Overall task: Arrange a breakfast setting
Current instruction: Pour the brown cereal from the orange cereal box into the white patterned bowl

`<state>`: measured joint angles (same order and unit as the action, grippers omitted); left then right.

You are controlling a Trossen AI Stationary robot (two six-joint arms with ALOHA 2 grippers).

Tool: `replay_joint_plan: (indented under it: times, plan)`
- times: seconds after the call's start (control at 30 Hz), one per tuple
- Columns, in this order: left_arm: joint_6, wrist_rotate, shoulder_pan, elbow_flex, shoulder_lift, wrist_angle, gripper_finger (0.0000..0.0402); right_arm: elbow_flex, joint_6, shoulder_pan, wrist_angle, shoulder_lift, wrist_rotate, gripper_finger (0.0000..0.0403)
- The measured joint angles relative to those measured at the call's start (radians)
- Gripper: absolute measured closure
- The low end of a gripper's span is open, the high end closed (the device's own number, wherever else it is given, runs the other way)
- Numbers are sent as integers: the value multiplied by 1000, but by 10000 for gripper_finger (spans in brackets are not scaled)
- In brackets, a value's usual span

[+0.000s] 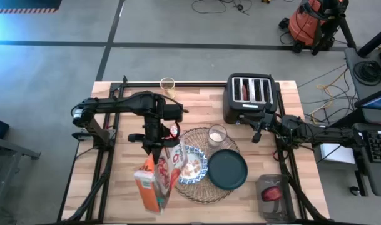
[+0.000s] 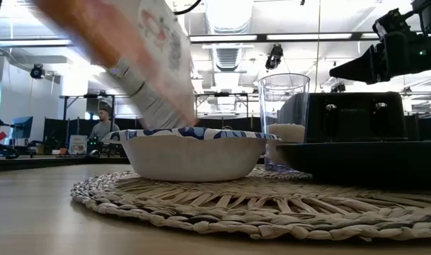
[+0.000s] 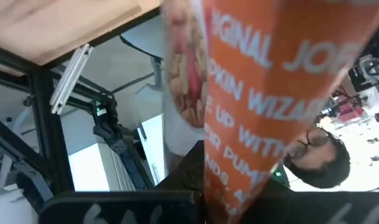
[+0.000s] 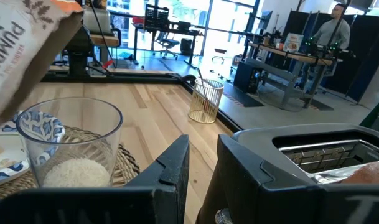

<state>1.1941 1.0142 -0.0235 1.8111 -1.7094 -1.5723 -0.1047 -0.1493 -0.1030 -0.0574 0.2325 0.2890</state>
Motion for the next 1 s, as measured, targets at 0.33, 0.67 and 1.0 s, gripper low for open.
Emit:
replay_joint_plan:
  times: [0.33, 0.67, 1.0]
  plan:
    - [-11, 6, -5, -6, -2, 1, 402, 0, 0, 0, 0, 2, 0, 330]
    - [-11, 6, -5, -6, -2, 1, 402, 0, 0, 0, 0, 6, 0, 330]
    - [4, -17, 1, -6, 1, 3, 402, 0, 0, 0, 0, 6, 0, 330]
